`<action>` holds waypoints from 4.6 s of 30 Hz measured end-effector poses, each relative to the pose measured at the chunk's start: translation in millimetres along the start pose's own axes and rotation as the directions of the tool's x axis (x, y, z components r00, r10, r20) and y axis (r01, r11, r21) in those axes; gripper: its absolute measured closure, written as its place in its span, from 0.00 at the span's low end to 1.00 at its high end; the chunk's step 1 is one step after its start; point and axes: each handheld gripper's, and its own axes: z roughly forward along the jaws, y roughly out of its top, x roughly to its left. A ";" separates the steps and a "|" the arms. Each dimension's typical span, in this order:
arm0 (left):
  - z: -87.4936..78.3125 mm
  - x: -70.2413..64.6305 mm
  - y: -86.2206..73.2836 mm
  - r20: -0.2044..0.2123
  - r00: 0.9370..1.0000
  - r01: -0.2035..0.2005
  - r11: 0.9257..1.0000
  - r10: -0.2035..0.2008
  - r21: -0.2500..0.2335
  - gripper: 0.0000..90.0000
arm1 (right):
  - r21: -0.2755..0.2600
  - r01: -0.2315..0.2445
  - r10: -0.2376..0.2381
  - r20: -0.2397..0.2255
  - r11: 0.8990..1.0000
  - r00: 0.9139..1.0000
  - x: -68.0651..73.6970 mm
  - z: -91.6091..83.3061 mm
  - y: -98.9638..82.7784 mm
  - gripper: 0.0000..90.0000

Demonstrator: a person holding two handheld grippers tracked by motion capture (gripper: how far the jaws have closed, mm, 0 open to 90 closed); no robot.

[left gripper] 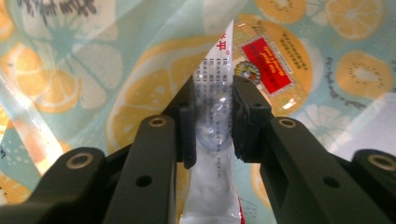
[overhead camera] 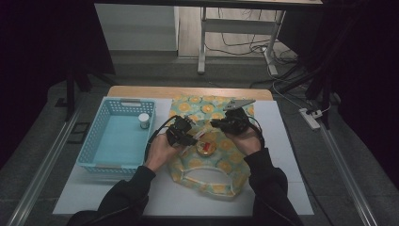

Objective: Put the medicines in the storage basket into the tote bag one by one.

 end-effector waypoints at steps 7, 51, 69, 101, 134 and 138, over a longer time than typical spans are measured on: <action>8.7 4.7 2.0 -0.018 1.000 0.013 1.000 -0.013 0.011 0.81 | -0.004 0.002 -0.002 0.000 1.000 1.000 0.7 0.4 0.1 1.00; -36.2 1.1 -20.4 0.077 0.997 -0.005 0.995 0.012 -0.101 0.27 | -0.002 0.005 -0.005 0.000 1.000 1.000 0.9 0.3 -0.2 1.00; -69.9 33.6 -43.2 0.081 0.996 0.042 0.986 -0.030 -0.160 0.05 | 0.000 0.005 -0.005 -0.001 1.000 1.000 0.4 1.1 -0.8 1.00; -111.8 94.6 -81.2 -0.093 0.987 0.107 0.967 -0.132 -0.231 0.00 | 0.003 0.003 -0.003 0.002 1.000 1.000 0.0 1.0 -1.3 1.00; -80.9 156.7 -78.0 -0.232 0.938 0.236 0.966 -0.256 -0.110 0.00 | 0.003 0.003 -0.003 0.001 1.000 1.000 -1.2 0.4 -1.5 1.00; -75.7 158.4 -73.4 -0.239 0.940 0.230 0.969 -0.245 -0.088 0.02 | 0.002 0.003 -0.003 0.001 1.000 1.000 -1.2 0.1 -1.4 1.00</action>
